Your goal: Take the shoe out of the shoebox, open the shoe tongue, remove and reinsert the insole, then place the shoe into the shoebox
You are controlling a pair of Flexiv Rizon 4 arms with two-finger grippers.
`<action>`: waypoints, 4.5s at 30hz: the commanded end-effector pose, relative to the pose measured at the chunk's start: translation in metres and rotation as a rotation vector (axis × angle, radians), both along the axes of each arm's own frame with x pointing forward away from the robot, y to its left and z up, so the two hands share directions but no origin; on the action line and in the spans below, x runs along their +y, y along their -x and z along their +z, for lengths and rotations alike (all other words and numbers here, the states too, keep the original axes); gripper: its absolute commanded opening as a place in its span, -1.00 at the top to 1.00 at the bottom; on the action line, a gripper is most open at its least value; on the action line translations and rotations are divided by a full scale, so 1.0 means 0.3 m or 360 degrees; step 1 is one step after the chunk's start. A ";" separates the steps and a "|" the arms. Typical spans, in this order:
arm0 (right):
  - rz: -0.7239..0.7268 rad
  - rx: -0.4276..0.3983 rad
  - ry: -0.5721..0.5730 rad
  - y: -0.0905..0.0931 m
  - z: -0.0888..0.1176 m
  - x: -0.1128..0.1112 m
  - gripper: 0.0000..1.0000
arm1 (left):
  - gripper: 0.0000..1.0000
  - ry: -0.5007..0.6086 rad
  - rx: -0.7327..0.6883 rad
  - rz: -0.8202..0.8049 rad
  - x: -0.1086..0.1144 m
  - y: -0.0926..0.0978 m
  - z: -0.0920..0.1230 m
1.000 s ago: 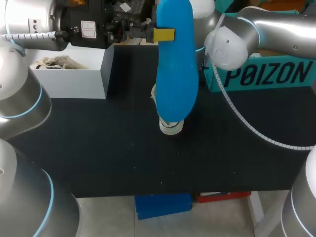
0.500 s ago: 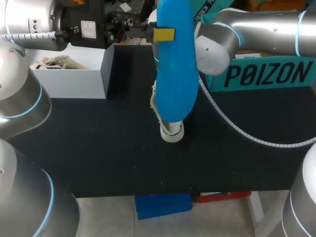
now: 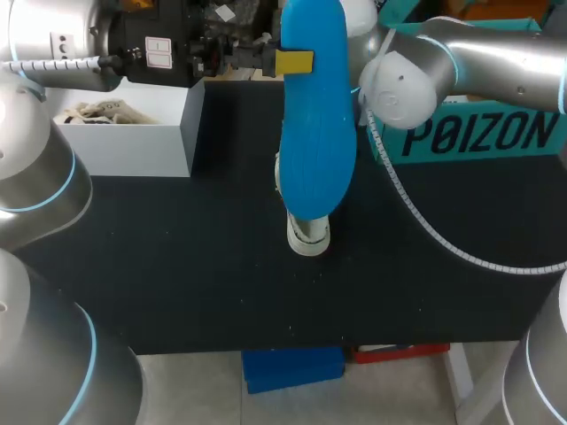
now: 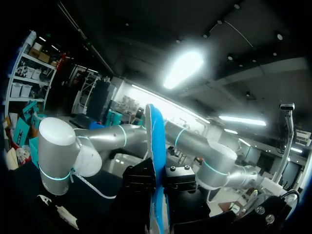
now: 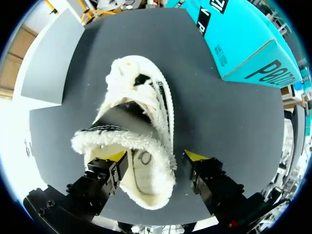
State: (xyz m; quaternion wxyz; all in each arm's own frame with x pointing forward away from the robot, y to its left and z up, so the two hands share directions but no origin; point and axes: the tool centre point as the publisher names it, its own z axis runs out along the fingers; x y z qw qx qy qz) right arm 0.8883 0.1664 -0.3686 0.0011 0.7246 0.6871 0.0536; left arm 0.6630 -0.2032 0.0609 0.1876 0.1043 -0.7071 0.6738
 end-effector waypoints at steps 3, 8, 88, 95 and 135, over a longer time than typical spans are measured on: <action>0.0300 -0.0147 -0.0697 0.051 0.158 -0.046 -1.00 | 1.00 -0.0003 0.0002 0.0006 -0.006 0.002 0.000; 0.0300 -0.0147 -0.0697 0.051 0.158 -0.046 -1.00 | 1.00 -0.0003 0.0002 0.0006 -0.006 0.002 0.000; 0.0095 -0.0301 -0.2086 0.089 0.398 -0.143 -1.00 | 1.00 -0.0221 -0.0617 0.0025 -0.068 0.014 -0.168; 0.0095 -0.0301 -0.2086 0.089 0.398 -0.143 -1.00 | 1.00 -0.0252 -0.1094 0.0039 -0.110 -0.001 -0.322; 0.0095 -0.0301 -0.2086 0.089 0.398 -0.143 -1.00 | 1.00 -0.0113 -0.2599 0.0117 0.000 0.290 -0.822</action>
